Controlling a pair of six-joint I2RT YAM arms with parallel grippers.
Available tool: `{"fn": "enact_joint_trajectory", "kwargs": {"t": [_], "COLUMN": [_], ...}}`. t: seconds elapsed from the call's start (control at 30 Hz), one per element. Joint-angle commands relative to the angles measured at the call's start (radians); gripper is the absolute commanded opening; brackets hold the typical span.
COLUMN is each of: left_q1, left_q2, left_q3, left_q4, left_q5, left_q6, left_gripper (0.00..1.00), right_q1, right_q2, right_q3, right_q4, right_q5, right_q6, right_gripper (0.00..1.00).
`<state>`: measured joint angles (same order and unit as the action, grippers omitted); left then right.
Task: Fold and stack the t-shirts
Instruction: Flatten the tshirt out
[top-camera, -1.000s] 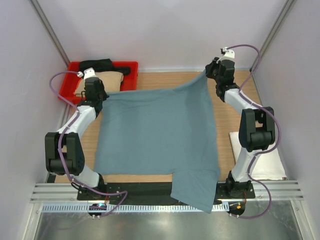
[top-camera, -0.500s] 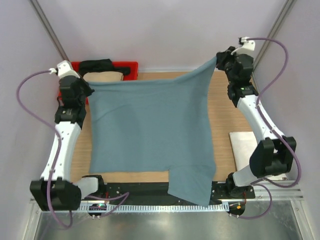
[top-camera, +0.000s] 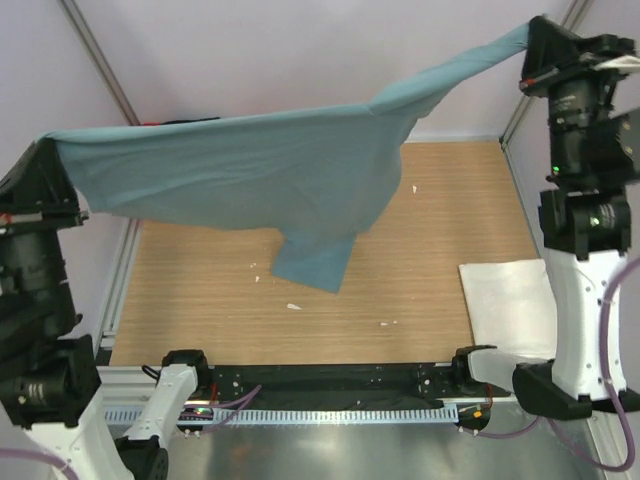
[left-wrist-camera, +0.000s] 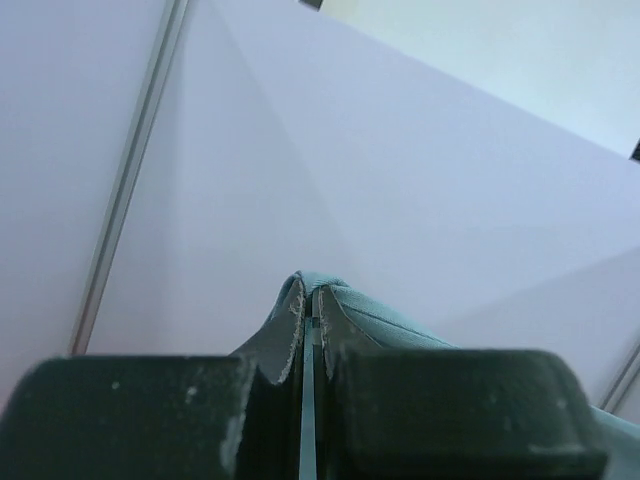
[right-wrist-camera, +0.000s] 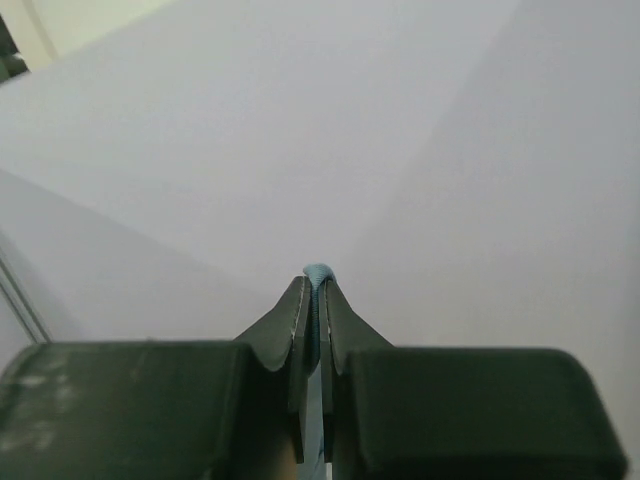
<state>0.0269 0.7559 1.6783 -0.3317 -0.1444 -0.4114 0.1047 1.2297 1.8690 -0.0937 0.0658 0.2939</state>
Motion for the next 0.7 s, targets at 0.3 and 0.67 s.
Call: {"fn": "enact_joint_trajectory", "kwargs": {"t": [0.3, 0.67], "left_q1": [-0.064, -0.113], "left_q2": [-0.058, -0.021], "left_q3": [0.305, -0.046], "left_q4": [-0.142, -0.116], "left_q5": [-0.021, -0.146], "left_q6": [0.078, 0.158], "left_gripper": [0.00, 0.00], "right_q1": [-0.007, -0.007], "right_q2": [-0.325, -0.135], "right_q3": [0.068, -0.143], "right_q4": [-0.058, 0.087], "right_q5": [0.029, -0.014], "right_q6": [0.048, 0.084], "right_gripper": [0.01, 0.01]}}
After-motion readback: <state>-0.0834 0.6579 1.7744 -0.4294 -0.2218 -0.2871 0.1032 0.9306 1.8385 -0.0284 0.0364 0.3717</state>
